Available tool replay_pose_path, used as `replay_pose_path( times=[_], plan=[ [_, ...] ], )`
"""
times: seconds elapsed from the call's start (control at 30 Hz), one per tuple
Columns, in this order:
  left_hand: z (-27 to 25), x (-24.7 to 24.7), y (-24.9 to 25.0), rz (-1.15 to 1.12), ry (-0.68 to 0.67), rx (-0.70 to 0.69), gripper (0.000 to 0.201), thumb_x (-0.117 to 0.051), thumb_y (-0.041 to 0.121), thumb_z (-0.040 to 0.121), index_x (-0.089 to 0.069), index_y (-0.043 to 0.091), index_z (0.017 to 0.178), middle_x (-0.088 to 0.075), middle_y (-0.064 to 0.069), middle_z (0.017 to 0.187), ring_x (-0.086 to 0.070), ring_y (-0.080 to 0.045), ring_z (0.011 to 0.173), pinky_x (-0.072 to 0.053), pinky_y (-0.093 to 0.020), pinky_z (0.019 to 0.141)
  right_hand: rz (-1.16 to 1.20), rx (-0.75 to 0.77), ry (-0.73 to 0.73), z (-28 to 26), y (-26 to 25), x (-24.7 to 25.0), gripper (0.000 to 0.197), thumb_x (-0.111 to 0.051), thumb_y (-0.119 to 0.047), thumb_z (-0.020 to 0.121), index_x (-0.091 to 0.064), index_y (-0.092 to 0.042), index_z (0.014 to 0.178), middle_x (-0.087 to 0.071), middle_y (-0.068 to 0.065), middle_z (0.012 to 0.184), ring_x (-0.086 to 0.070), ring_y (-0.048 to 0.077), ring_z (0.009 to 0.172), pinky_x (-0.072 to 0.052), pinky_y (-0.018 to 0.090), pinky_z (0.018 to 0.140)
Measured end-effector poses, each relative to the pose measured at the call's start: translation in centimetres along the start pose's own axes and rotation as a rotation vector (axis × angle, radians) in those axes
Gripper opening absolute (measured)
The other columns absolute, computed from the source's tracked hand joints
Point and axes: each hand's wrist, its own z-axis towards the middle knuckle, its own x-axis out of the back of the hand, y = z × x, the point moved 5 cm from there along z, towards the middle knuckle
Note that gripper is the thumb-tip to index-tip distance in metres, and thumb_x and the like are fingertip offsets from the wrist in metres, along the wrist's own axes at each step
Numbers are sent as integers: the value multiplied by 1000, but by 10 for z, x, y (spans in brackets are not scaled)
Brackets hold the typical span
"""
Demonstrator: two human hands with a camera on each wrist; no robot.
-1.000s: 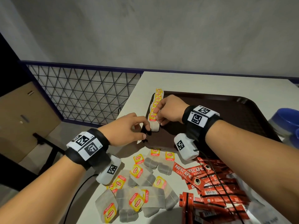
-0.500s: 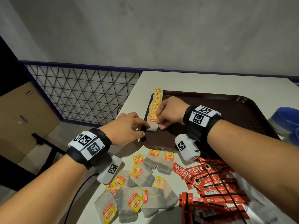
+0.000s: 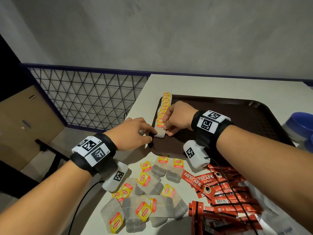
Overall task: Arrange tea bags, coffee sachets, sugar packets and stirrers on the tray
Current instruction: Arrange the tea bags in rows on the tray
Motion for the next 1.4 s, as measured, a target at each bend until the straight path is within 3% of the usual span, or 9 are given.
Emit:
replay_pose_path(
  times=[0.2, 0.33, 0.43, 0.57, 0.8, 1.0, 1.13, 1.23, 1.4],
  plan=[
    [-14, 12, 12, -85, 58, -24, 18, -64, 37, 98, -68, 43, 115, -60, 16, 109, -57, -7, 91, -43, -24, 81, -99, 30, -11, -22, -7, 9, 19, -77, -4, 89, -70, 1, 106, -77, 19, 100, -78, 32, 84, -66, 46, 79],
    [-38, 22, 27, -82, 13, -64, 6, -64, 33, 98, -69, 36, 96, -66, 29, 83, -60, -2, 74, -42, -13, 63, -201, 133, -68, -60, -13, 8, 13, -79, -13, 90, -73, -10, 101, -78, 9, 95, -78, 27, 87, -66, 42, 79],
    [-60, 20, 33, -60, -37, -61, 9, -65, 32, 96, -71, 31, 89, -64, 29, 72, -55, 4, 63, -40, -10, 59, -255, 206, -169, -97, -12, -2, 9, -81, -20, 89, -76, -21, 95, -76, -5, 82, -75, 10, 77, -62, 29, 76],
    [-83, 2, 31, -44, -111, -13, 3, -71, 36, 93, -71, 33, 92, -68, 26, 79, -58, 5, 67, -40, -9, 61, -349, 249, -260, -132, -1, -23, 8, -83, -28, 87, -76, -27, 92, -77, -4, 84, -72, 8, 77, -59, 23, 78],
    [-93, -18, 33, -36, -112, 62, 32, -81, 48, 83, -65, 37, 108, -71, 13, 91, -63, 1, 76, -52, -22, 74, -376, 279, -250, -147, 5, -48, 6, -80, -24, 88, -76, -27, 91, -76, -5, 83, -67, 3, 69, -54, 14, 70],
    [-91, -24, 47, -2, -34, 16, 24, -82, 31, 83, -68, 32, 103, -67, 11, 87, -62, -5, 79, -53, -28, 77, -364, 310, -279, -160, 1, -68, 6, -82, -28, 88, -76, -27, 90, -69, -14, 72, -63, 0, 66, -55, 18, 70],
    [-98, -7, 52, -101, 69, -51, 11, -78, 23, 83, -69, 29, 87, -66, 15, 74, -61, -2, 67, -51, -21, 70, -386, 307, -297, -166, 1, -71, 10, -82, -33, 88, -74, -29, 94, -70, -11, 77, -67, 7, 73, -60, 30, 77],
    [-109, 9, 53, -173, 155, -100, 11, -78, 22, 87, -71, 30, 85, -69, 18, 82, -64, -3, 74, -48, -18, 70, -372, 313, -299, -170, 0, -73, 12, -82, -34, 87, -73, -29, 94, -72, -9, 79, -69, 7, 74, -60, 31, 78],
    [-122, 28, 42, -326, 291, -98, 8, -74, 21, 93, -73, 28, 90, -74, 10, 85, -69, -10, 81, -57, -35, 84, -448, 358, -304, -175, -10, -87, 29, -77, -54, 87, -72, -25, 91, -69, -7, 78, -61, 7, 69, -55, 32, 72]
  ],
)
